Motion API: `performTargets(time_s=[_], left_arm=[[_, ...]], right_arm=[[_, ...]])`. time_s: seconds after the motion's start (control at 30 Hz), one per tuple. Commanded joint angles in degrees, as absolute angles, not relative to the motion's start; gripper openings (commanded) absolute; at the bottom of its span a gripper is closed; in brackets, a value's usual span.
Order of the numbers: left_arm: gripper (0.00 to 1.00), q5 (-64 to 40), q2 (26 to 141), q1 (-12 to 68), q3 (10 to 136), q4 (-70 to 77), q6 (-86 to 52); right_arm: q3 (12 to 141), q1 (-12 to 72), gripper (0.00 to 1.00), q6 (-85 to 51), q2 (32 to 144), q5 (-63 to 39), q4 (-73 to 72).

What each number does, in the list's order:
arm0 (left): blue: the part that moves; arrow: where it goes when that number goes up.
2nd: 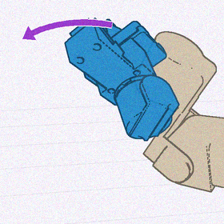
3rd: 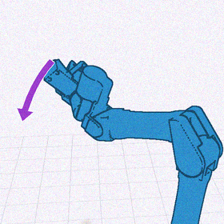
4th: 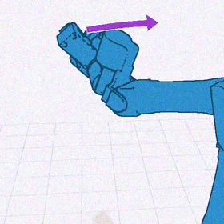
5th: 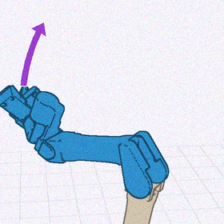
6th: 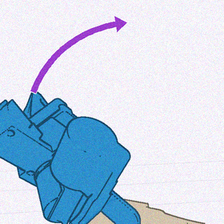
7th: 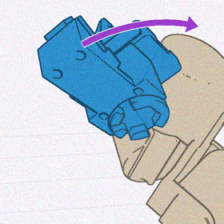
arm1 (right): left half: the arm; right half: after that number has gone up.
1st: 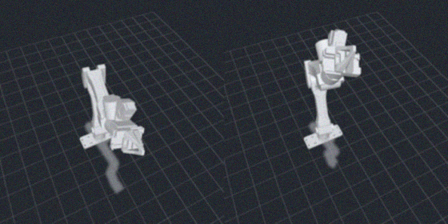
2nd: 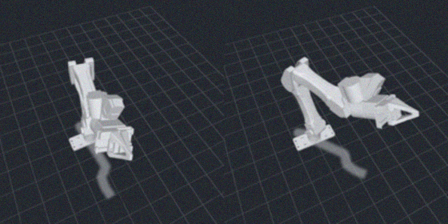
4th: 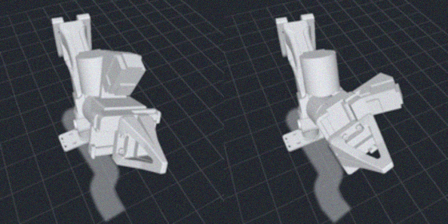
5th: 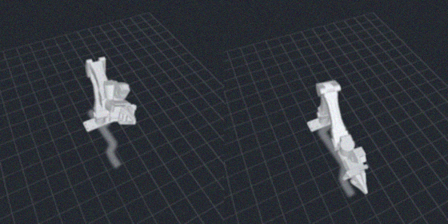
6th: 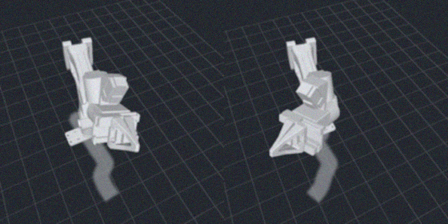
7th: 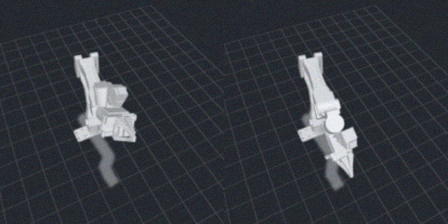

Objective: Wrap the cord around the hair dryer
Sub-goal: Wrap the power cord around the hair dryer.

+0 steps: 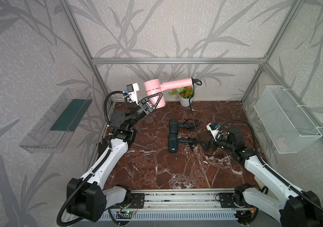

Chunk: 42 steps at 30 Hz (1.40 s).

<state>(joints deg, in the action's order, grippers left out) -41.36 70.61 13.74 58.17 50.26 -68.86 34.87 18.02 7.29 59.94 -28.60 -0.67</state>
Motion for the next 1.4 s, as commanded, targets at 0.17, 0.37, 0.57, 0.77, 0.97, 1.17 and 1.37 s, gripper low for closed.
performTargets(time_s=[0.17, 0.37, 0.57, 0.77, 0.97, 1.17, 1.37], left_arm=[[0.00, -38.40, 69.51, 11.89, 60.91, 57.54, -71.97], [0.00, -35.28, 69.37, 9.99, 59.50, 59.82, -74.79], [0.00, -34.94, 69.88, 9.33, 59.42, 61.85, -76.99], [0.00, -35.49, 68.91, 9.18, 59.15, 61.29, -77.30], [0.00, -35.68, 67.45, 9.15, 59.02, 60.58, -77.75], [0.00, -35.61, 65.59, 9.23, 59.64, 60.72, -79.25], [0.00, -35.00, 63.97, 9.23, 60.04, 61.33, -81.83]], right_arm=[[36.11, 25.01, 0.70, 12.24, 65.43, -19.34, 4.54], [34.65, 27.31, 0.71, 12.66, 64.37, -16.48, 5.59], [35.22, 27.95, 0.70, 13.14, 67.50, -13.57, 3.57], [36.01, 27.90, 0.53, 14.26, 68.77, -12.74, 1.11], [36.43, 27.89, 0.85, 18.92, 67.69, -15.63, -1.21], [36.94, 27.90, 0.92, 21.19, 69.86, -14.25, -6.12], [39.77, 27.57, 0.84, 22.56, 76.20, -14.59, -11.16]])
